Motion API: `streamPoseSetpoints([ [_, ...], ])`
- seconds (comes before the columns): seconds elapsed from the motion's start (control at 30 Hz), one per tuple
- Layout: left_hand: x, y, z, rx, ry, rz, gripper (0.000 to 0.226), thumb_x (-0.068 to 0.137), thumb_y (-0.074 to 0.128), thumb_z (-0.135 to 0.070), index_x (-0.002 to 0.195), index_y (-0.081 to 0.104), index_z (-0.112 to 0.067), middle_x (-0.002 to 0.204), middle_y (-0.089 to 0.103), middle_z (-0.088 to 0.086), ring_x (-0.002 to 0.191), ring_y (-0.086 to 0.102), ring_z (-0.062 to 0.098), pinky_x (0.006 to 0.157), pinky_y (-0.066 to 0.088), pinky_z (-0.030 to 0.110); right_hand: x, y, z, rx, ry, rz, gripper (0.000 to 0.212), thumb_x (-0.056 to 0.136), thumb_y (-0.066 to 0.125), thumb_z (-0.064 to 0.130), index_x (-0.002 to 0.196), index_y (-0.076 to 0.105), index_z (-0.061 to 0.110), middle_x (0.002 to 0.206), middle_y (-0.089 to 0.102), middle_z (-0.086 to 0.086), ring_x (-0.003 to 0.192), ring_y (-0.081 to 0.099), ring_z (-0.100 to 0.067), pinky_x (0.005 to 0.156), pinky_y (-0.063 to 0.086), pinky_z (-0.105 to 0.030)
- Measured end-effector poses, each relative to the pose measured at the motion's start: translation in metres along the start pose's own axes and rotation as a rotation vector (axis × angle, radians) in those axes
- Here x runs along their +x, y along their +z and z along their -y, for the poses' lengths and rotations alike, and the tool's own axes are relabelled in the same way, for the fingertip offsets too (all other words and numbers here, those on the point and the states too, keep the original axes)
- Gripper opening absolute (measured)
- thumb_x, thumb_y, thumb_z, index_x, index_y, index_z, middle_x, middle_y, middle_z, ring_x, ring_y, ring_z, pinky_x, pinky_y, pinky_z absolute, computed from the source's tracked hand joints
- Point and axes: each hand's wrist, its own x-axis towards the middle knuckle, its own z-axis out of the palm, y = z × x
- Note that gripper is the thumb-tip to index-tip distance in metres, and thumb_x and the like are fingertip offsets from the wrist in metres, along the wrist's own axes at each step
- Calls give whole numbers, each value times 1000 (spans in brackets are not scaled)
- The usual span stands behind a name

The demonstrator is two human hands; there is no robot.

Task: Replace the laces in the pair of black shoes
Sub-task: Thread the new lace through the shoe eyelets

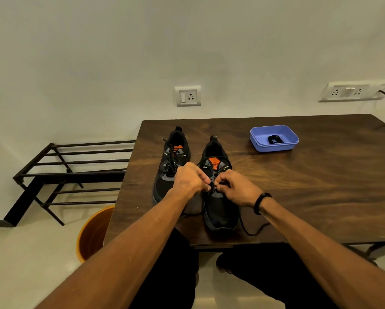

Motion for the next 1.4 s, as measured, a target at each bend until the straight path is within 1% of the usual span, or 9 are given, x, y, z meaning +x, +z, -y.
streamPoseSetpoints([
  [0.17, 1, -2, 3, -11, 22, -6, 17, 72, 93, -11, 76, 80, -20, 82, 77, 0, 88, 74, 12, 88, 62, 37, -4, 9, 8, -16, 19, -185, 11, 95, 71, 14, 100, 80, 19, 98, 67, 10, 93, 59, -4, 83, 44, -21],
  [0.4, -3, 0, 1, 12, 69, -12, 10, 78, 89, -14, 77, 81, -18, 75, 76, -3, 77, 74, 8, 79, 64, 33, -3, 14, 4, 243, 155, -256, 16, 83, 82, 9, 86, 74, 23, 74, 74, 7, 71, 69, -3, 68, 54, -21],
  [0.67, -1, -3, -1, 216, 243, -97, 12, 85, 71, -14, 77, 79, -16, 78, 76, 2, 78, 74, 17, 79, 64, 37, -2, -2, 0, 228, 175, -118, 29, 82, 86, 16, 95, 60, 19, 78, 77, 3, 71, 70, 0, 74, 56, -25],
  [0.8, 6, -24, 2, -61, 185, -421, 21, 94, 65, -12, 83, 64, -30, 83, 73, -4, 74, 74, 13, 76, 64, 35, 1, -7, -1, 169, 149, -64, 27, 83, 84, 15, 94, 61, 21, 85, 77, 3, 80, 71, -4, 78, 56, -26],
  [1.0, -17, -58, 7, -677, 55, -868, 14, 107, 52, -21, 117, 41, -20, 88, 70, 6, 64, 73, 11, 59, 59, 24, 5, -7, -2, 134, 121, -62, 23, 83, 82, 14, 92, 62, 21, 80, 76, 3, 80, 72, -7, 80, 57, -29],
  [1.1, -13, -47, 11, -226, 165, -705, 14, 100, 64, -26, 109, 55, -22, 82, 69, -4, 73, 68, 7, 68, 57, 23, 5, -9, -1, 140, 111, -55, 23, 84, 82, 11, 91, 61, 19, 79, 77, 3, 79, 73, -5, 81, 58, -27],
  [1.17, -6, -35, 11, 44, 245, -394, 5, 94, 72, -26, 92, 67, -26, 82, 71, -9, 77, 68, 6, 75, 59, 25, 4, -9, 1, 135, 109, -57, 23, 84, 82, 12, 92, 61, 20, 79, 77, 3, 77, 73, -3, 79, 57, -25],
  [1.27, -2, -19, 10, 252, 221, 73, 21, 86, 83, -30, 104, 75, -21, 81, 68, -8, 83, 67, 10, 84, 55, 24, 3, -8, 1, 126, 109, -75, 23, 85, 81, 12, 92, 61, 20, 78, 76, 4, 72, 71, 1, 73, 55, -21],
  [1.4, 1, -15, 8, 329, 267, 97, 13, 88, 80, -36, 96, 73, -28, 79, 64, -9, 80, 63, 11, 78, 52, 26, 3, -8, 1, 122, 106, -81, 23, 85, 81, 11, 92, 62, 20, 80, 75, 3, 74, 72, 0, 76, 59, -24],
])
